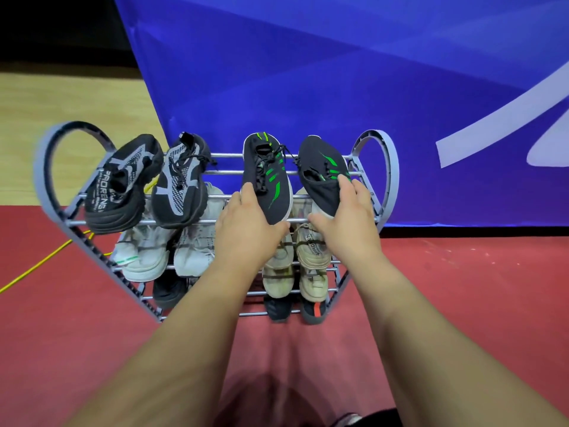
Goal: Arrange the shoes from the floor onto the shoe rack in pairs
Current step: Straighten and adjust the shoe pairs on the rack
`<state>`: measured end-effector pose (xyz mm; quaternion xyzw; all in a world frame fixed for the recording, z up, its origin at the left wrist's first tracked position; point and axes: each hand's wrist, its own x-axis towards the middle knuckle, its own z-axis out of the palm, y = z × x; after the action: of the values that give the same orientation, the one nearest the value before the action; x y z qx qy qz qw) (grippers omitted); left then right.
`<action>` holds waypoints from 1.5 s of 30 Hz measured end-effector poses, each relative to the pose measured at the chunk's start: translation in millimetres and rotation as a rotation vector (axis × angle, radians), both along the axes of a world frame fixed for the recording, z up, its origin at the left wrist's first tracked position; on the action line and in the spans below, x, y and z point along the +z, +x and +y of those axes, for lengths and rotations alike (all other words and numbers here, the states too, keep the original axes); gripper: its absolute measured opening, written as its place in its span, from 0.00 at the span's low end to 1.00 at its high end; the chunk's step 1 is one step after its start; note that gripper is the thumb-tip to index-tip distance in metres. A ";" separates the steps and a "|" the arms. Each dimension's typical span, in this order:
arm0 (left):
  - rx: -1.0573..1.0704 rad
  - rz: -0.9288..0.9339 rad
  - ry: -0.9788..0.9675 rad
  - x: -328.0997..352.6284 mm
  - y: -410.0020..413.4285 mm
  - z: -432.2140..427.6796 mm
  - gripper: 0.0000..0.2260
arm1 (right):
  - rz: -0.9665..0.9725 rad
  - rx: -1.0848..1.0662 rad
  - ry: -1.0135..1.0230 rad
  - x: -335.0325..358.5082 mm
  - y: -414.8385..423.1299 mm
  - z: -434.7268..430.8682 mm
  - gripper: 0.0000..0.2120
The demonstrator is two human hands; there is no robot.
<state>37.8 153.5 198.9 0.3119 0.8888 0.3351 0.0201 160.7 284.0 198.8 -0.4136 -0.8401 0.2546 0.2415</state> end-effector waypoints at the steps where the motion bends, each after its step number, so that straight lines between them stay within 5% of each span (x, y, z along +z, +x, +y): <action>1: 0.003 -0.001 0.014 3.8 1.0 -1.4 0.33 | 0.000 0.001 -0.016 2.3 0.5 -0.2 0.41; 4: 0.064 -0.222 0.205 25.2 2.3 -5.8 0.28 | 0.016 -0.014 0.006 18.8 1.6 -4.9 0.32; 7: 0.143 -0.594 0.612 44.9 -7.4 -11.6 0.16 | 0.133 -0.018 0.063 56.5 3.9 -12.2 0.19; 11: 0.134 -0.985 0.997 61.9 -16.9 -22.7 0.04 | 0.478 -0.055 -0.304 92.1 5.7 -27.3 0.06; 18: -0.019 -0.978 1.090 61.1 -21.4 -37.5 0.09 | 0.733 -0.079 -0.837 87.2 1.3 -30.9 0.04; 25: 0.070 -1.126 1.288 61.1 -28.9 -47.0 0.10 | 0.815 -0.167 -0.952 76.2 0.6 -18.1 0.20; 33: 0.062 -1.119 1.282 60.5 -29.9 -49.1 0.06 | 0.831 -0.170 -0.976 75.9 -2.4 -18.7 0.21; 45: -0.029 -1.182 1.336 52.3 -34.4 -52.1 0.17 | 0.972 -0.144 -1.239 82.8 4.2 -16.2 0.25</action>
<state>3.4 101.4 251.2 0.0460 0.3485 0.8891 0.2932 164.9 267.8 281.6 -0.3688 -0.3168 0.8120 0.3229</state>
